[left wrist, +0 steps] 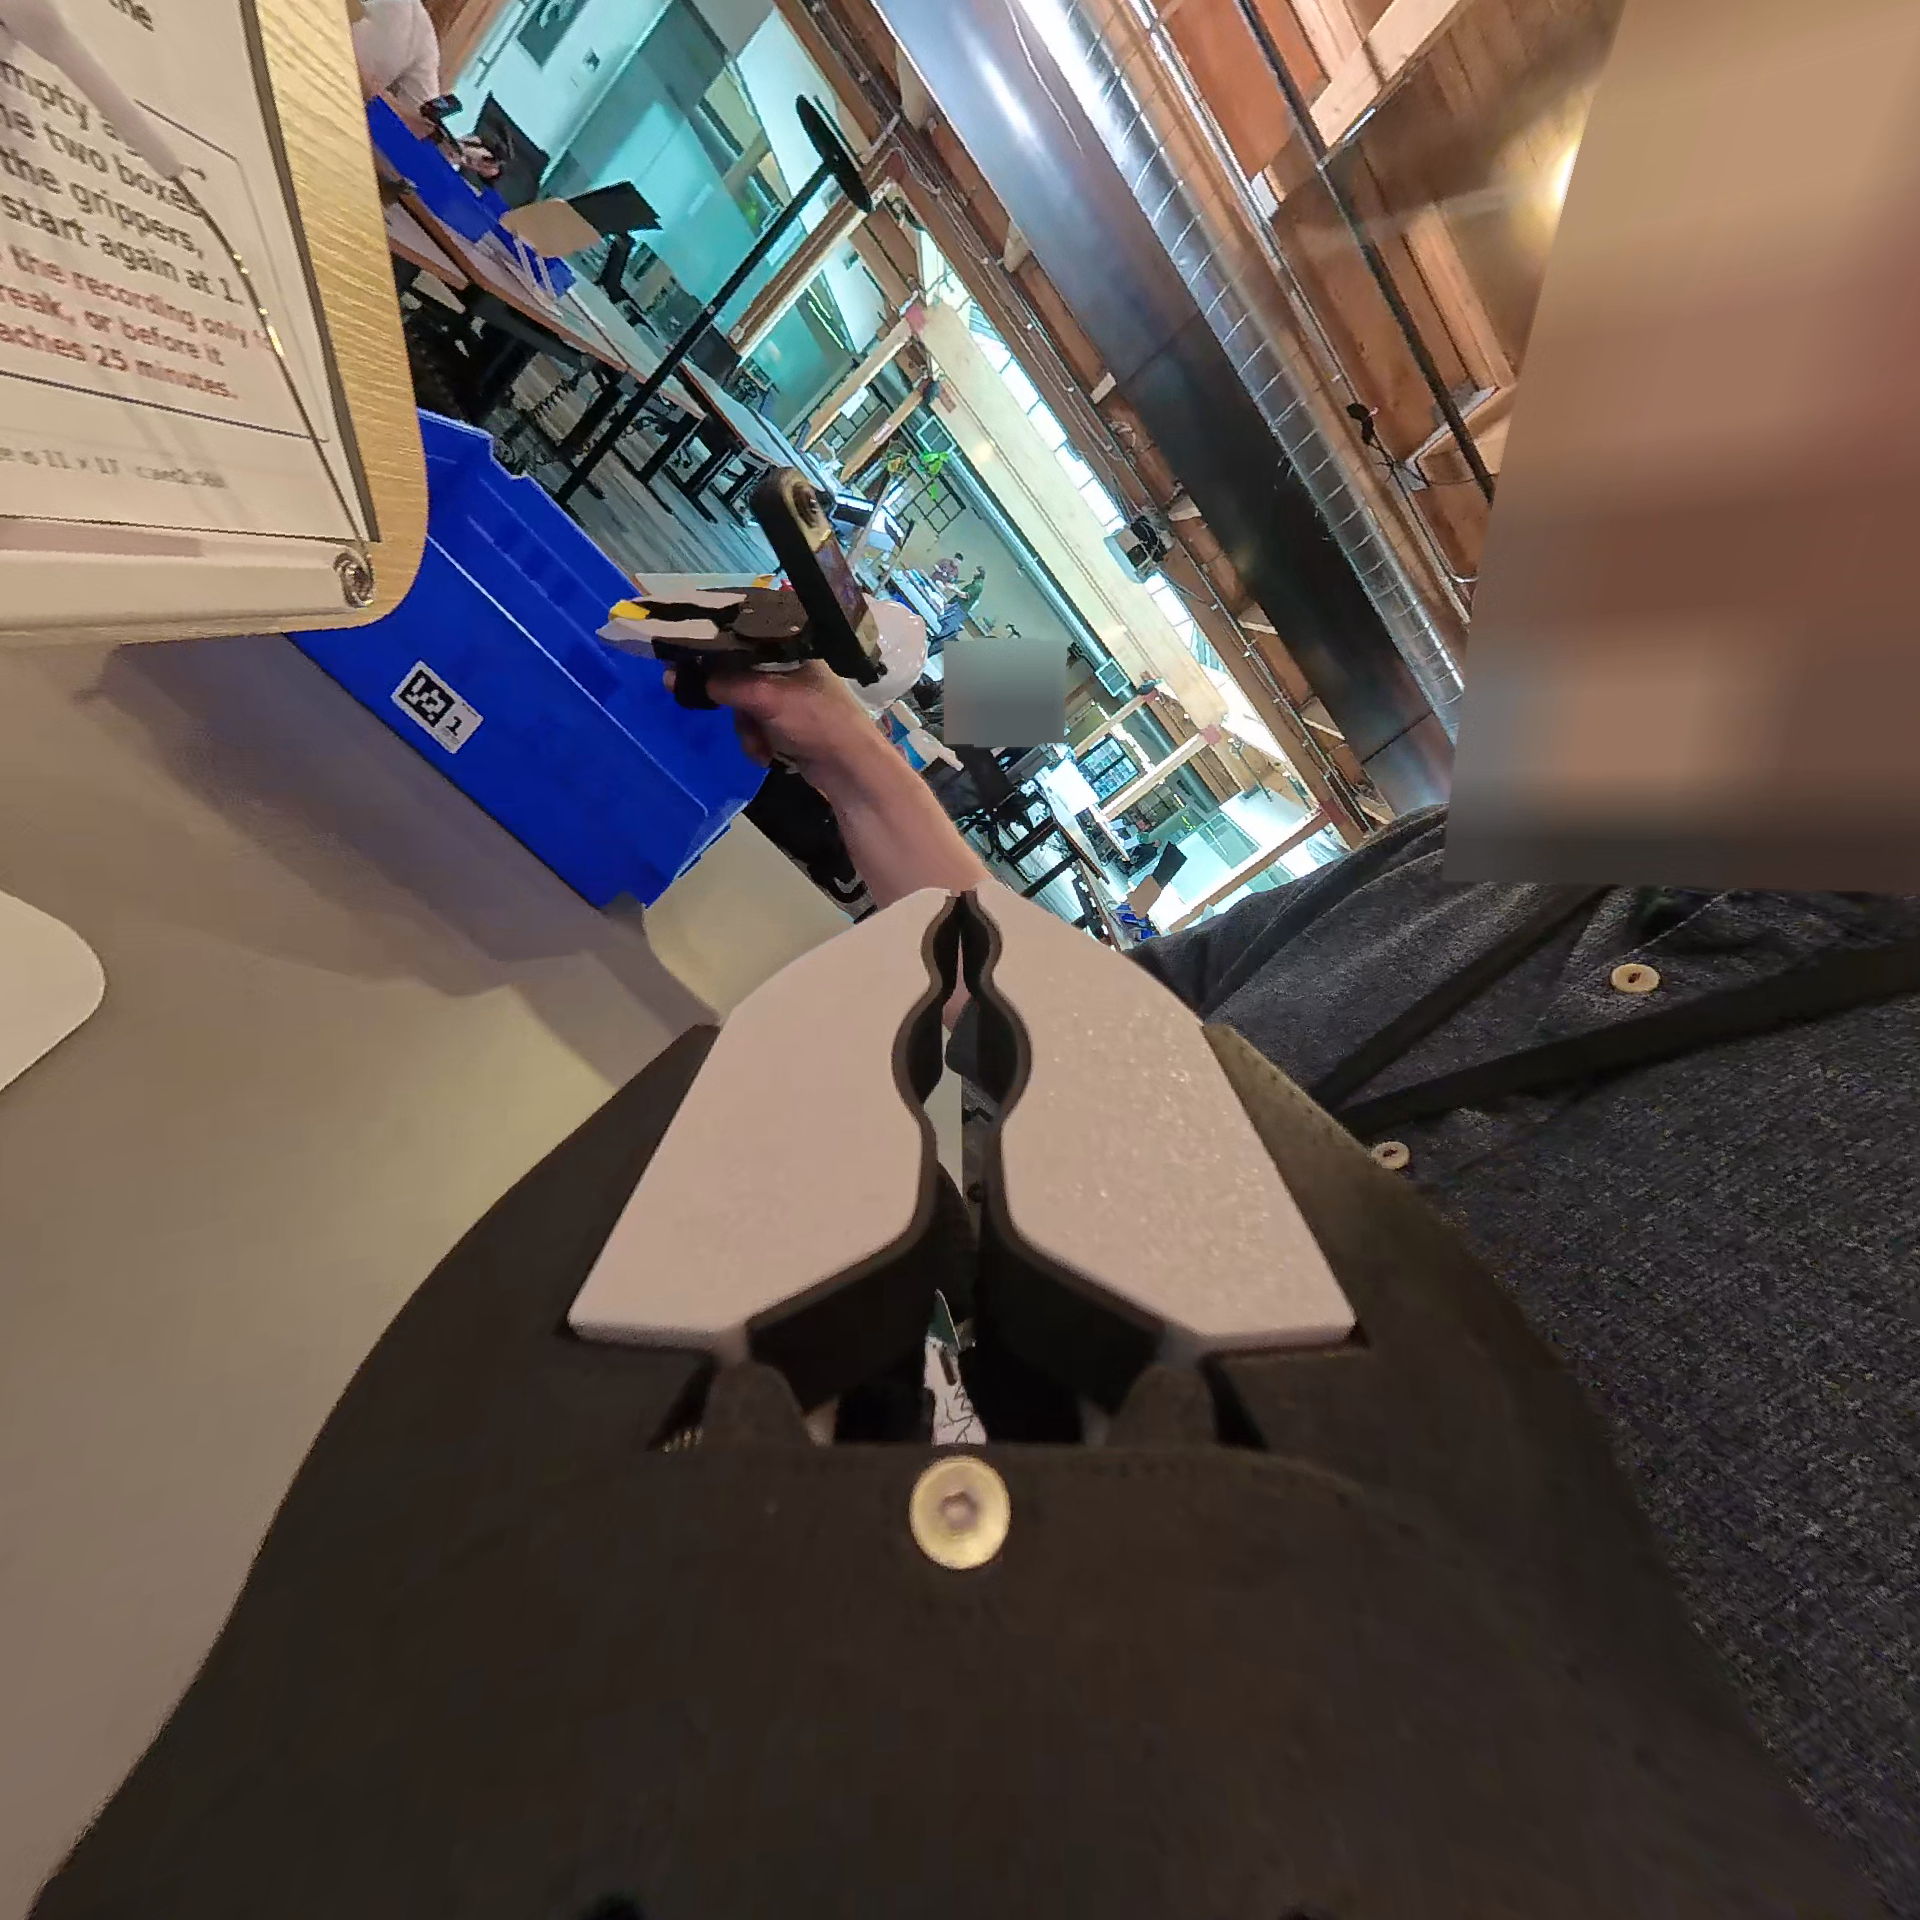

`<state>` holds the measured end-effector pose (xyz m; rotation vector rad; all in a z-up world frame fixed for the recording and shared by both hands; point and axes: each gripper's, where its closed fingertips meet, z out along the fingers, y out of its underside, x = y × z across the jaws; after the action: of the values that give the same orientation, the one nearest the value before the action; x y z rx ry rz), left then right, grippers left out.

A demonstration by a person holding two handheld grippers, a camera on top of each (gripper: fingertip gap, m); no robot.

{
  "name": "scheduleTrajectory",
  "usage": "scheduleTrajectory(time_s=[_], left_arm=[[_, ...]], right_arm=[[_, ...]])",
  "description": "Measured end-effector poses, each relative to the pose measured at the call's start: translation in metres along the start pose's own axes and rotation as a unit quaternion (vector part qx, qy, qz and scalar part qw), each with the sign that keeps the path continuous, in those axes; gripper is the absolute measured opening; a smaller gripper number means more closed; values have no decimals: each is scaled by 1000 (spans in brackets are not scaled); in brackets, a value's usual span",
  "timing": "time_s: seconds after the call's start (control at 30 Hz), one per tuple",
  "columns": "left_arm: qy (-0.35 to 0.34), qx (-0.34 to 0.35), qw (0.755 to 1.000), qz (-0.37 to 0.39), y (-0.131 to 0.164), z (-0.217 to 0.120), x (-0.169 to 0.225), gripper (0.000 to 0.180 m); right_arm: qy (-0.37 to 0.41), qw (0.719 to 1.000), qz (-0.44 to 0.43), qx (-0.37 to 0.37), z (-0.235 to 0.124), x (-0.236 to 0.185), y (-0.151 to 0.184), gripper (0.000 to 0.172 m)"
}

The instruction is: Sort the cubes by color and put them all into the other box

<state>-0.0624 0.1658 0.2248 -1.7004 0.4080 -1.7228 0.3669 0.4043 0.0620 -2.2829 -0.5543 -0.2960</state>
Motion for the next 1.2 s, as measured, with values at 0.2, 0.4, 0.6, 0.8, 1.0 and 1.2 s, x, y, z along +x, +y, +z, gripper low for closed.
scheduleTrajectory(time_s=[0.2, 0.4, 0.6, 0.8, 1.0, 1.2], left_arm=[[-14, 4, 1000, -7, -1, -7, -9, 0], [-25, 4, 1000, -9, 0, -15, -15, 0], [-32, 5, 999, -10, 2, -22, -17, 0], [-66, 15, 998, 1, 0, -44, -22, 0], [-183, 50, 981, 37, -21, -104, -48, 6], [-398, 51, 910, 108, -58, -211, -97, 29]], right_arm=[[-10, 994, 10, -105, 55, -8, 20, 24], [33, 985, -29, -165, 83, -3, 23, 24], [50, 983, -39, -171, 81, -2, 18, 40], [16, 998, 53, -22, 0, 2, -31, 31], [-27, 997, 13, 71, -73, -43, -50, 26], [-83, 991, 4, 104, -102, -107, -43, 23]])
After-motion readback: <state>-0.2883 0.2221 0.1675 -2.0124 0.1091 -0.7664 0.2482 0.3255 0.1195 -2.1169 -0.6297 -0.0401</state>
